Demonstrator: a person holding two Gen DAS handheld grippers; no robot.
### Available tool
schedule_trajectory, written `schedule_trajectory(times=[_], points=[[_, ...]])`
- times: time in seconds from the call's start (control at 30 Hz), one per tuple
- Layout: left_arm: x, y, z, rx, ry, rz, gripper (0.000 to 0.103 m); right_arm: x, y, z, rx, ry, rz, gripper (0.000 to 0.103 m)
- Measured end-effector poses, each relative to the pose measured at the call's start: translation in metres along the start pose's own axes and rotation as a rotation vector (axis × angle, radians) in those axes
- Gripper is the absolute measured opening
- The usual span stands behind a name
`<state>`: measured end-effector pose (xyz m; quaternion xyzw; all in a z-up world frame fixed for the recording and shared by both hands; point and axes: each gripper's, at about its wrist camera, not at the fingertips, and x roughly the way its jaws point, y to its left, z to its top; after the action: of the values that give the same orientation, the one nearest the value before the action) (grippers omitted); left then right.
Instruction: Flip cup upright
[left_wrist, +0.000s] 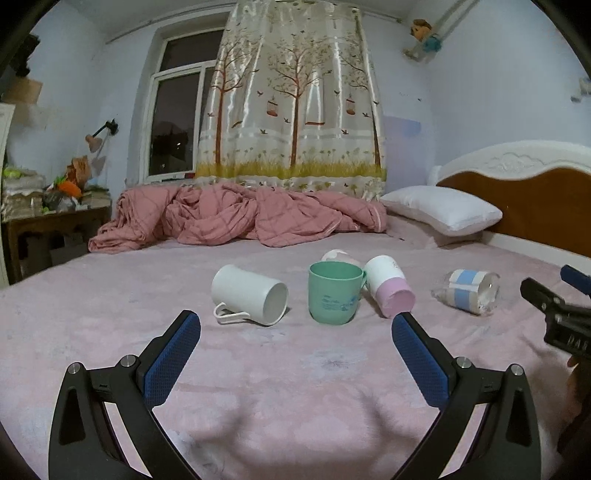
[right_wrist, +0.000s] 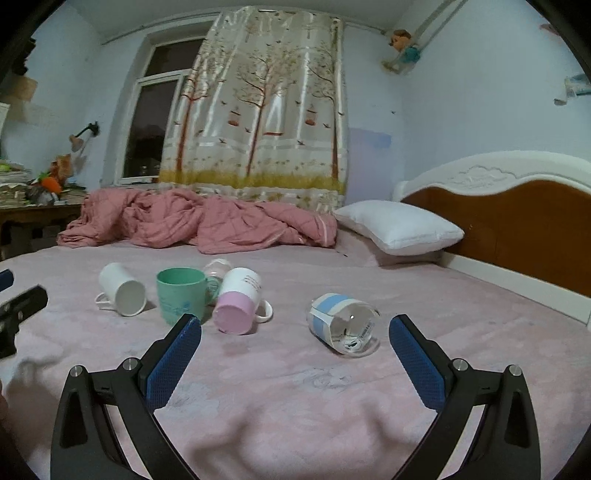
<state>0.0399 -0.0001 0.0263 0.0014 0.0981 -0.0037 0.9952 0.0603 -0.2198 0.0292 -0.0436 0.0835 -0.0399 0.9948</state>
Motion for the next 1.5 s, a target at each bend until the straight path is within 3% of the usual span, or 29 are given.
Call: schedule_trajectory(times=[0.17, 0.37, 0.73, 1.5], points=[[0.004, -0.002, -0.006, 0.000, 0.012, -0.004, 0.103, 0.012, -0.002, -0.009, 0.026, 0.039, 0.038, 0.103], [0.007, 0.015, -0.008, -0.090, 0.038, 0.026, 0.103, 0.019, -0.010, -0.011, 0.070, 0.063, 0.057, 0.103], [0.009, 0.008, -0.009, -0.029, 0.053, 0.037, 0.103, 0.020, -0.005, -0.015, 0.050, 0.072, 0.045, 0.103], [0.011, 0.007, -0.011, -0.027, 0.060, 0.036, 0.103, 0.019, -0.001, -0.015, 0.026, 0.088, 0.038, 0.103]])
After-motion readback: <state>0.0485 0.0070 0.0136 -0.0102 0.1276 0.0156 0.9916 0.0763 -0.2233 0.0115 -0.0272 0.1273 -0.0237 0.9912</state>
